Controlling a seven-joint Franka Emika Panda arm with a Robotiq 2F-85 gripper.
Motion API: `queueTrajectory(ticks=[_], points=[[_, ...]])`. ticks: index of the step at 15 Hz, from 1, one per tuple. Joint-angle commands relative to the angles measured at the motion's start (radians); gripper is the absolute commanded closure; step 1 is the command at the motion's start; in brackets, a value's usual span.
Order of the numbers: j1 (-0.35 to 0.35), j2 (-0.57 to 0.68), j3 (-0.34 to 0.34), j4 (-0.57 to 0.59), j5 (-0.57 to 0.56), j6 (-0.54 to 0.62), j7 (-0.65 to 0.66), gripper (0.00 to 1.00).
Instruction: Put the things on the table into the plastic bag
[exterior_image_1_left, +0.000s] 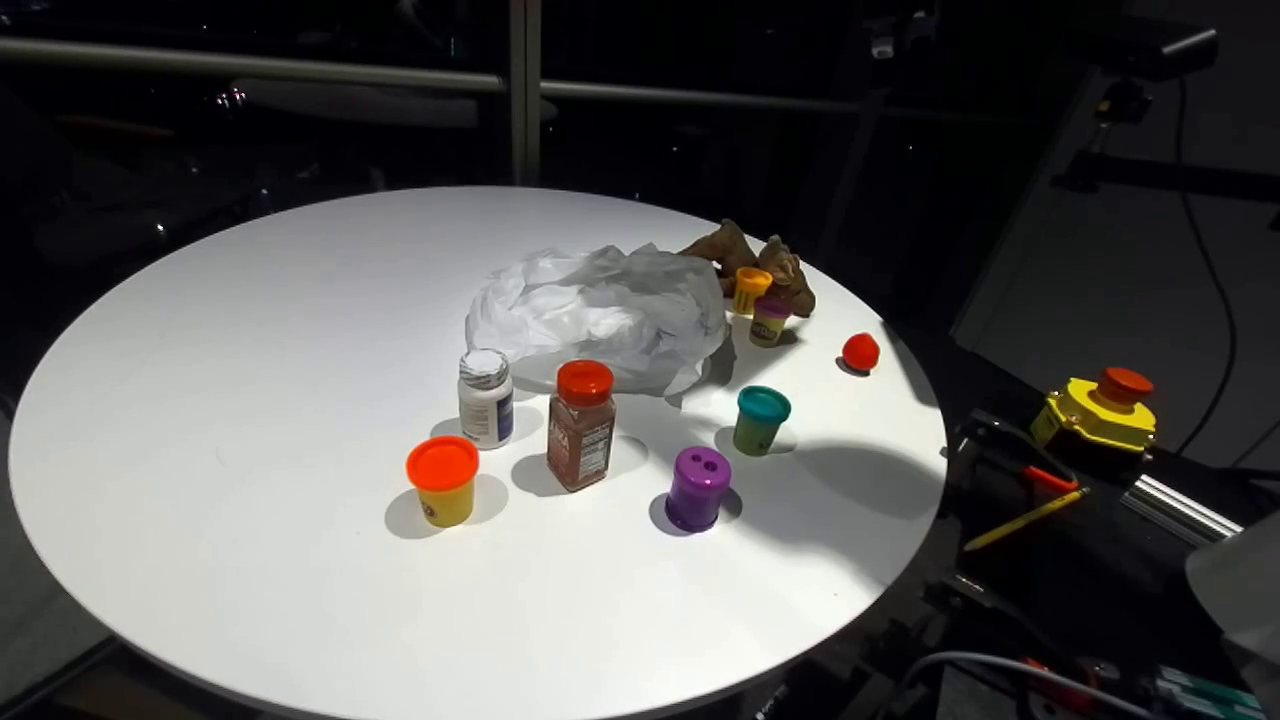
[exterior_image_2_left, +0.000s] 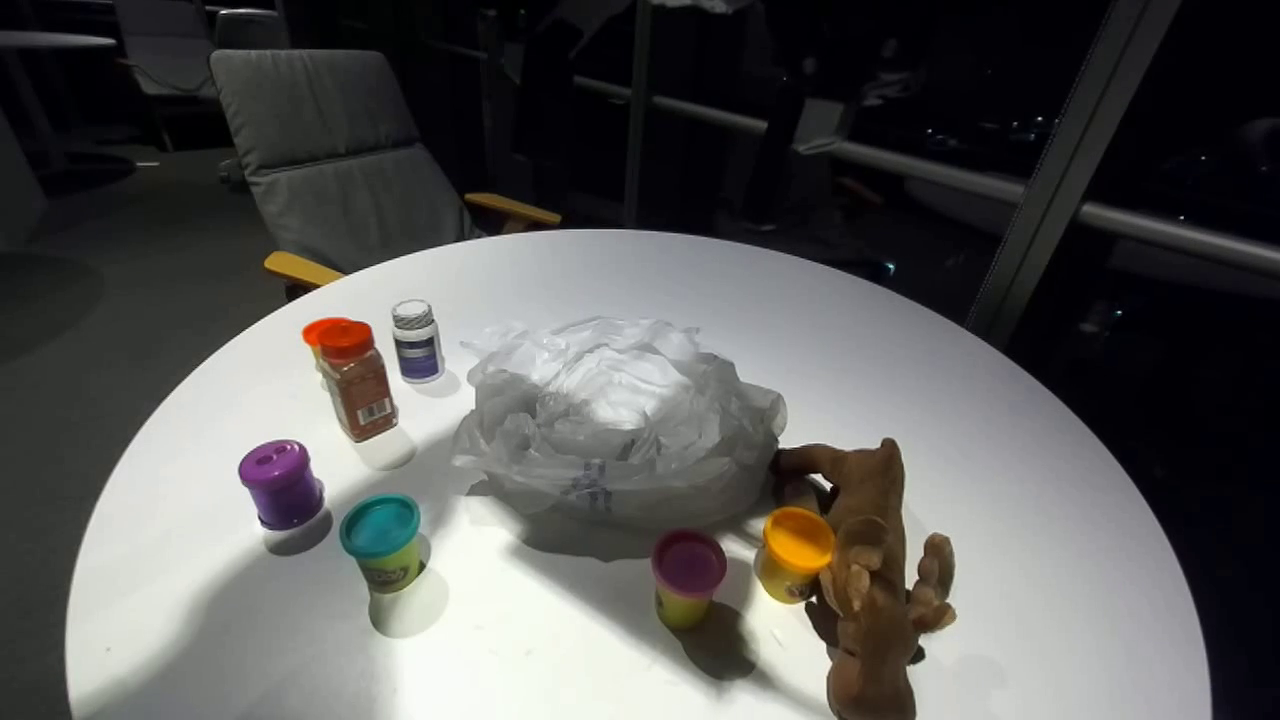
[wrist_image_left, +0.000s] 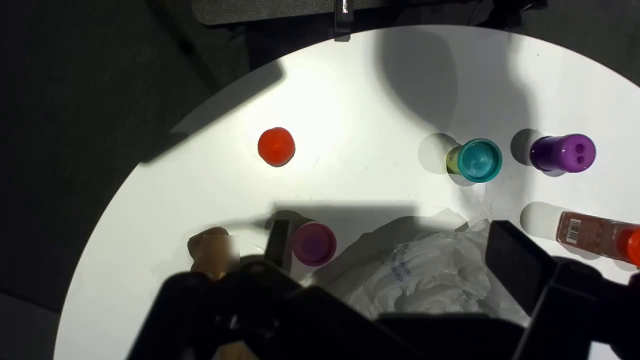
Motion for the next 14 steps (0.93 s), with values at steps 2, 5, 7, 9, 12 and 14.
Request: queueTrajectory(ticks=[2, 5, 7, 9, 12, 14], points=[[-0.009, 0.001, 0.009, 0.001, 0.001, -0.002, -0.001, 0.0], [-0.009, 0.024, 0.015, -0.009, -0.008, 0.048, 0.045, 0.0], [-0.008, 0.059, 0.018, -0.02, -0.006, 0.089, 0.076, 0.0], [-0.007, 0.103, 0.022, -0.034, -0.005, 0.136, 0.089, 0.0], [-0.011, 0.176, 0.021, -0.052, 0.003, 0.216, 0.108, 0.0], [-0.016, 0.215, 0.017, -0.075, 0.007, 0.269, 0.115, 0.0]])
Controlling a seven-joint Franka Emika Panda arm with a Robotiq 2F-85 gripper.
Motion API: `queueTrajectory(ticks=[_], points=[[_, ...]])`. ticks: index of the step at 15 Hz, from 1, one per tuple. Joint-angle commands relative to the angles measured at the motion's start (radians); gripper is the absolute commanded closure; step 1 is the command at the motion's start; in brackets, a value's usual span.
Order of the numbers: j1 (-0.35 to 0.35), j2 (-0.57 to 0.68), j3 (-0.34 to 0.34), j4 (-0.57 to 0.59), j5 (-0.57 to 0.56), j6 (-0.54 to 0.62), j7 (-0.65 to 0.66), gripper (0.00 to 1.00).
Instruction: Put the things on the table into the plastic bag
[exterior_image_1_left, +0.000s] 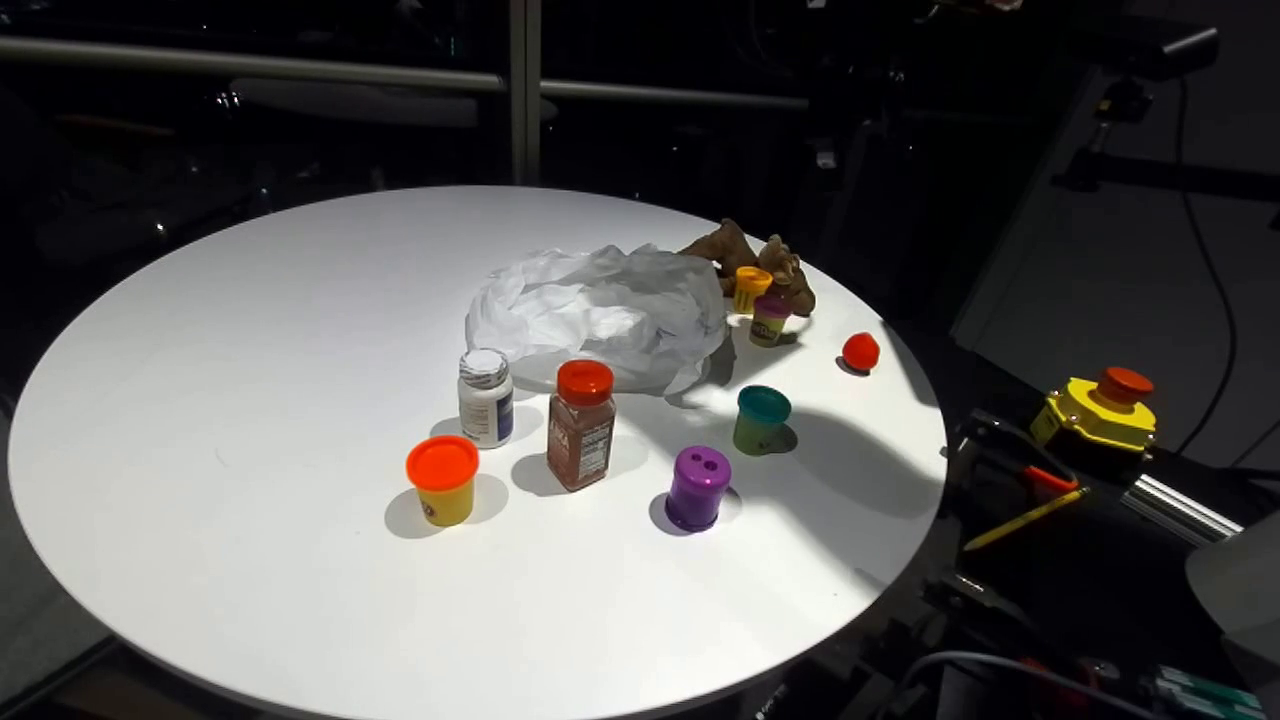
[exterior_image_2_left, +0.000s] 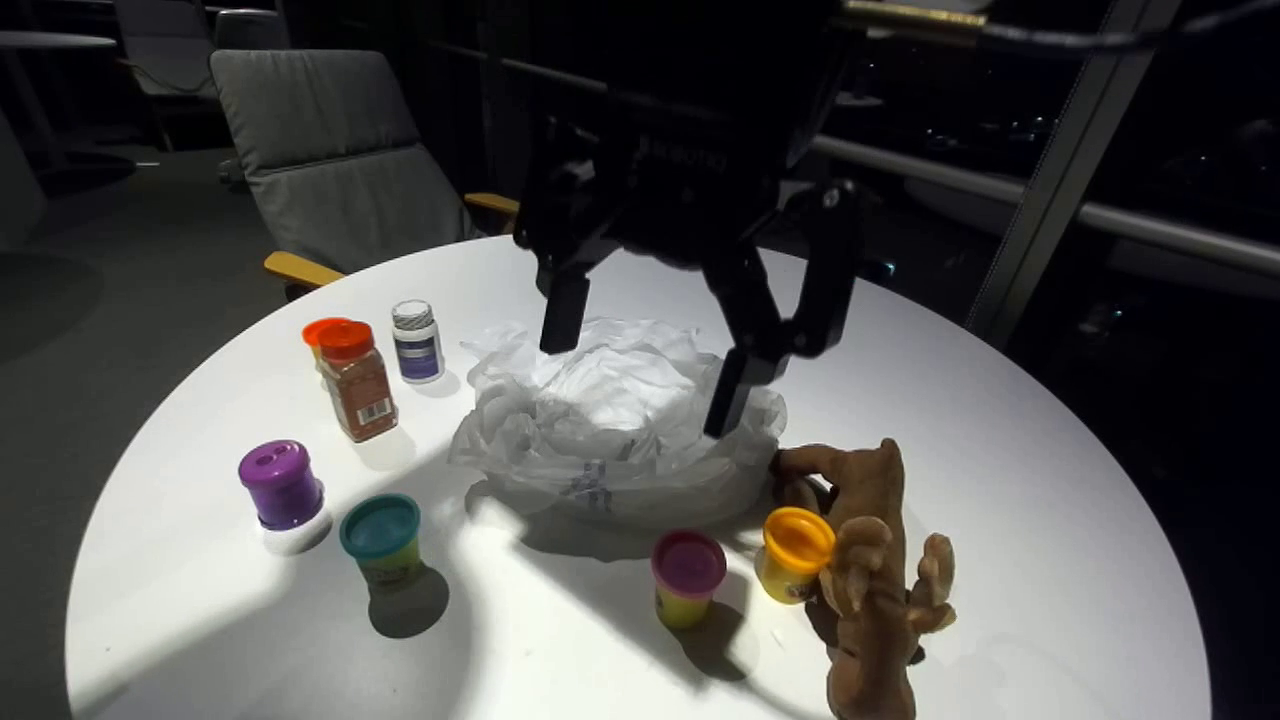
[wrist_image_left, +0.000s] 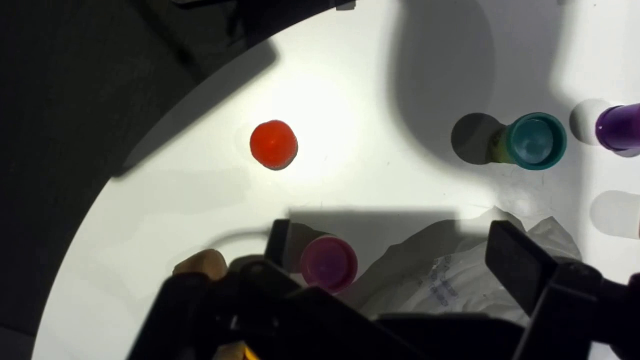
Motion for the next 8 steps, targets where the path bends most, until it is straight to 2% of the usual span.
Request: queueTrajectory(ticks=[1, 4, 8], points=[[-0.018, 0.063, 0.005, -0.032, 0.018, 0.113, 0.024, 0.0], [-0.022, 0.104, 0.007, -0.082, 0.023, 0.231, 0.032, 0.0], [-0.027, 0.168, 0.007, -0.14, 0.029, 0.444, 0.059, 0.0]])
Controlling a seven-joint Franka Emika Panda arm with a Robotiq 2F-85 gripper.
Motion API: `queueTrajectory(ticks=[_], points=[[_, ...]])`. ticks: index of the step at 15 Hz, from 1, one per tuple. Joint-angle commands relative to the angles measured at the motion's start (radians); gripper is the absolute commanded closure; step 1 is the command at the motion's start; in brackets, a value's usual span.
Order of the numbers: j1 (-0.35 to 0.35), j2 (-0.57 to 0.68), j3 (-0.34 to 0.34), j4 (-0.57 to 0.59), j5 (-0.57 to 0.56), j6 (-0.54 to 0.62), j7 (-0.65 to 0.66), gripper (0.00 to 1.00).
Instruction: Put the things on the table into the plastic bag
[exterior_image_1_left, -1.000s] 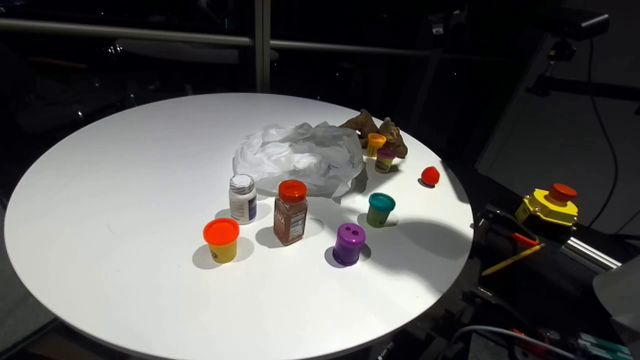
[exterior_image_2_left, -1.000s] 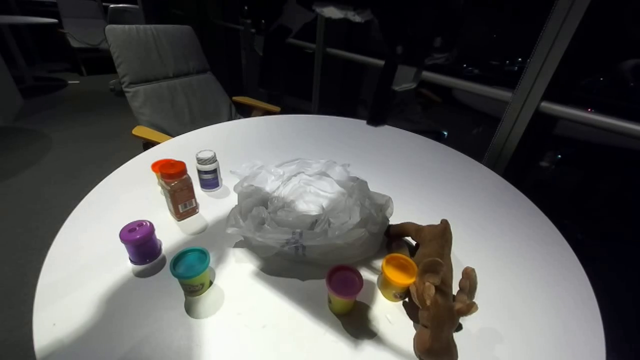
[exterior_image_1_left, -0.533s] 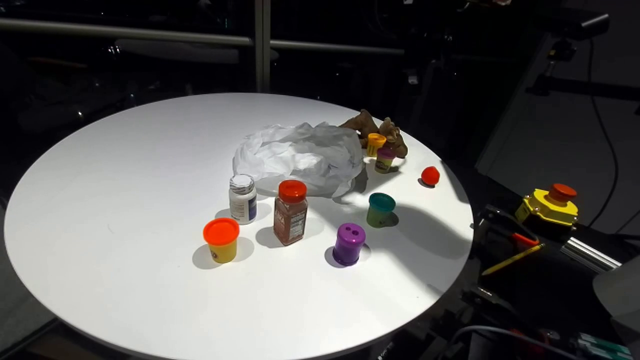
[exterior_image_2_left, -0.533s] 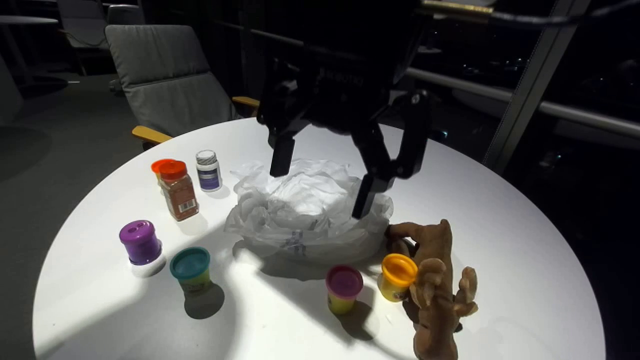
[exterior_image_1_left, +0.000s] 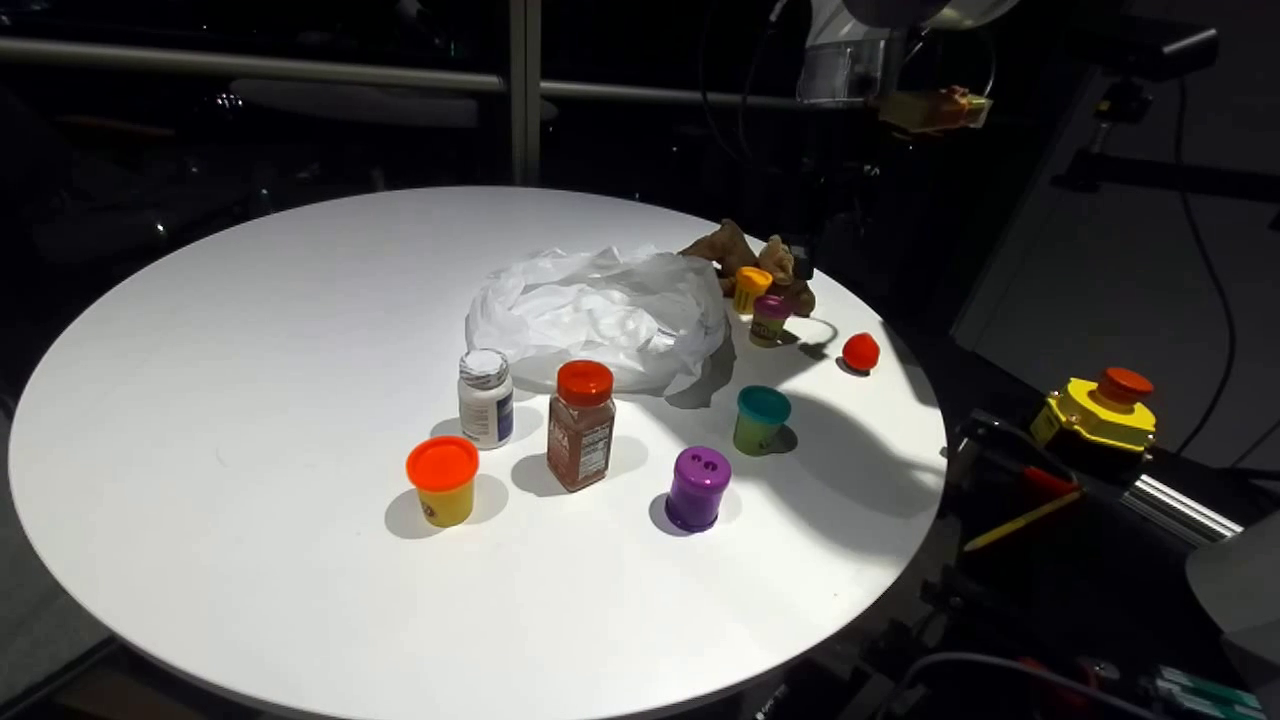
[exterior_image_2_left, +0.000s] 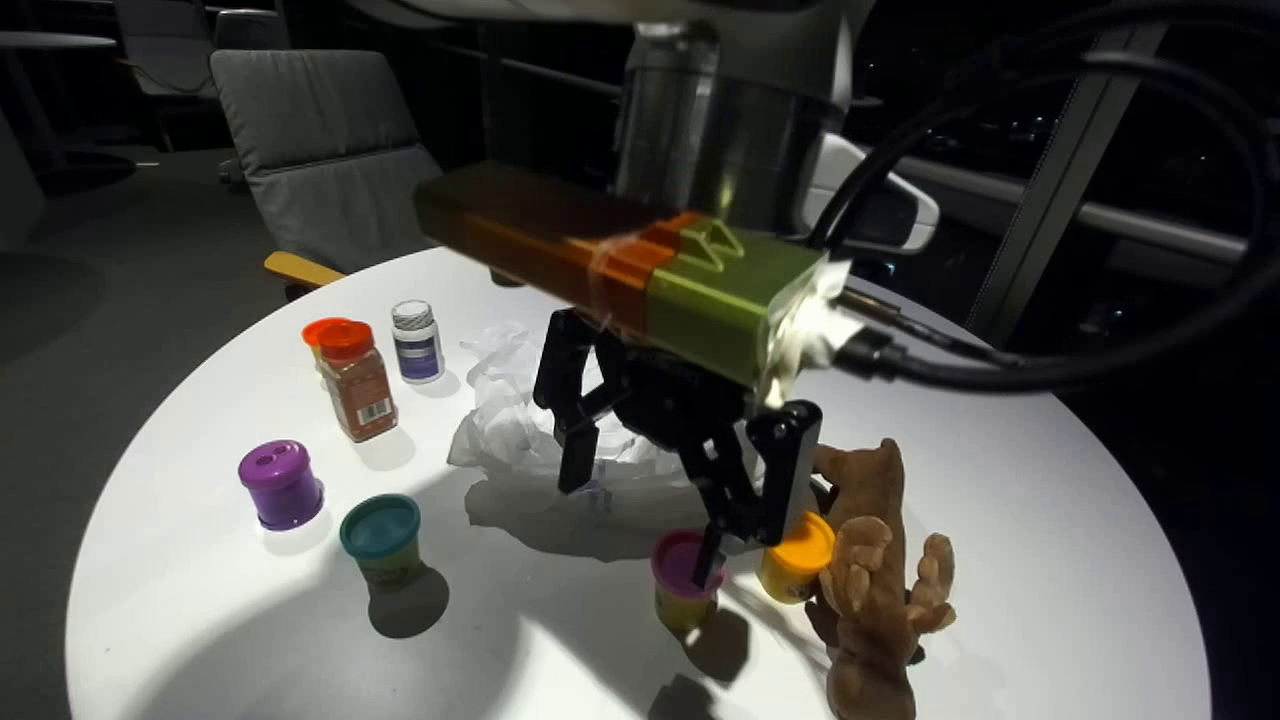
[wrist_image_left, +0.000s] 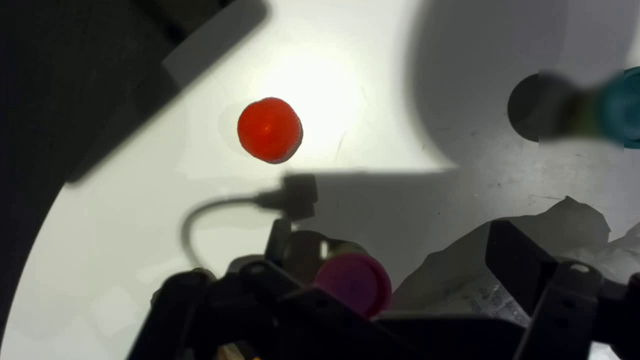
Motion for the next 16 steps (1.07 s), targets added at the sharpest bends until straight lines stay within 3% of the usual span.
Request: queueTrajectory(ticks=[1, 8, 13, 14, 15, 16], points=[[-0.013, 0.049, 0.009, -0.037, 0.033, 0.184, 0.03, 0.0], [0.007, 0.197, -0.006, -0.014, 0.033, 0.408, 0.126, 0.0], [0.037, 0.257, -0.049, 0.01, 0.017, 0.488, 0.209, 0.0], [0.038, 0.263, -0.053, 0.014, 0.02, 0.492, 0.213, 0.25], [0.041, 0.263, -0.058, 0.015, 0.021, 0.487, 0.217, 0.26], [0.039, 0.258, -0.06, 0.013, 0.022, 0.481, 0.217, 0.34]])
